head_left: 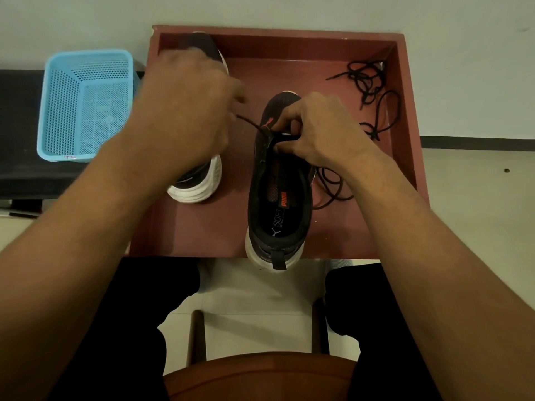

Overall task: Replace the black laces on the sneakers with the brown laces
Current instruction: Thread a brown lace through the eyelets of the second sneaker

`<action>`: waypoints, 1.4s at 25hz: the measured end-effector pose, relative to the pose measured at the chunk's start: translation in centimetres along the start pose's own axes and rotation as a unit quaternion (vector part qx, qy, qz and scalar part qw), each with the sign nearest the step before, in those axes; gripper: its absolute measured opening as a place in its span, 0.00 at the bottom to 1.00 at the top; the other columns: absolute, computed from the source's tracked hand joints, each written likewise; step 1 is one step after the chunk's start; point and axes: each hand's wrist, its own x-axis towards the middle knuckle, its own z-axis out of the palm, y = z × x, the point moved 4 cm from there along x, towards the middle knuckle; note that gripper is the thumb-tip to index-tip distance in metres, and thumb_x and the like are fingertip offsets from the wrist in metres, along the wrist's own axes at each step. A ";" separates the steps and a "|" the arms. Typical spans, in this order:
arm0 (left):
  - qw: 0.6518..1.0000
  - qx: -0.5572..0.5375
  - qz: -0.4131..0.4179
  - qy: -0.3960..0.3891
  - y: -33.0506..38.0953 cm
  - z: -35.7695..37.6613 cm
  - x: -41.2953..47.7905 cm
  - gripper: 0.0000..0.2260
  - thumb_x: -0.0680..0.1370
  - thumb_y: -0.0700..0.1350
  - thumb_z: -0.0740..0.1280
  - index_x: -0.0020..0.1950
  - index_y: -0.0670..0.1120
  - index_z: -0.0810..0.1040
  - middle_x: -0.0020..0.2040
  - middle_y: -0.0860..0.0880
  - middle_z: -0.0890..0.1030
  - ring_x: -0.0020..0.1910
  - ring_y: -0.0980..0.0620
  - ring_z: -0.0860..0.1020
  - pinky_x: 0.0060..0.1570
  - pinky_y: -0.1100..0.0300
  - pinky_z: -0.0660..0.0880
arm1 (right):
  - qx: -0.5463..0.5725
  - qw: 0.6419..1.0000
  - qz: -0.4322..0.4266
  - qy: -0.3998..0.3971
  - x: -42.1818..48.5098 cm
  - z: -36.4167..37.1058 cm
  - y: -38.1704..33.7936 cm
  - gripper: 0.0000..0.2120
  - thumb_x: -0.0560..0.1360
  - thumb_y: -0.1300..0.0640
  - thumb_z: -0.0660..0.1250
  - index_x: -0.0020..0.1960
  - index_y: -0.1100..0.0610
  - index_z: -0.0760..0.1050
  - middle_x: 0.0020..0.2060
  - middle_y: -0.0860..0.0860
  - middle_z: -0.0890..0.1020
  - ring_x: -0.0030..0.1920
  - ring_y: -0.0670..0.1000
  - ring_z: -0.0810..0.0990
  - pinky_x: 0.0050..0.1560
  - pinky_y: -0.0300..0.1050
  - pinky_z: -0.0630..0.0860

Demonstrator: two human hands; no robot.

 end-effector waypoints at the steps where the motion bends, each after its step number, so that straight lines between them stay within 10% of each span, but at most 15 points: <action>1: 1.000 -0.019 0.017 -0.012 1.1 0.7 0.3 0.12 0.78 0.44 0.70 0.61 0.46 0.84 0.53 0.41 0.85 0.55 0.35 0.79 0.60 0.39 0.75 | -0.004 1.000 0.000 0.000 0.0 0.0 -0.1 0.16 0.74 0.51 0.80 0.61 0.49 0.85 0.45 0.44 0.75 0.47 0.46 0.74 0.41 0.35 0.69; 8: 0.996 -0.044 -0.040 -0.069 2.8 3.8 1.3 0.08 0.80 0.43 0.69 0.57 0.48 0.85 0.45 0.41 0.81 0.44 0.36 0.80 0.39 0.49 0.72 | -0.003 1.000 -0.004 0.003 0.1 0.2 -0.5 0.17 0.74 0.51 0.80 0.61 0.48 0.85 0.46 0.45 0.77 0.46 0.46 0.75 0.45 0.40 0.69; 22: 0.991 -0.116 -0.053 -0.037 -1.7 -0.6 -0.6 0.13 0.80 0.48 0.72 0.63 0.48 0.85 0.55 0.45 0.87 0.55 0.41 0.83 0.59 0.49 0.76 | -0.006 1.000 -0.009 0.000 0.2 0.0 0.3 0.17 0.74 0.49 0.79 0.61 0.48 0.85 0.47 0.44 0.77 0.48 0.45 0.75 0.37 0.30 0.63; 29: 0.994 -0.071 -0.016 -0.084 2.9 3.3 1.1 0.10 0.80 0.48 0.68 0.58 0.49 0.85 0.45 0.41 0.83 0.44 0.37 0.81 0.43 0.46 0.79 | 0.000 1.000 0.004 -0.005 0.1 -0.1 -0.3 0.16 0.72 0.49 0.80 0.59 0.47 0.86 0.47 0.47 0.81 0.48 0.49 0.79 0.45 0.42 0.72; 35: 0.988 -0.115 -0.062 -0.087 0.8 3.2 1.3 0.07 0.78 0.49 0.72 0.54 0.51 0.87 0.47 0.41 0.85 0.46 0.37 0.82 0.46 0.43 0.81 | 0.018 1.000 0.012 -0.007 0.1 -0.1 -0.2 0.17 0.72 0.48 0.81 0.60 0.48 0.85 0.44 0.43 0.77 0.46 0.46 0.76 0.40 0.34 0.68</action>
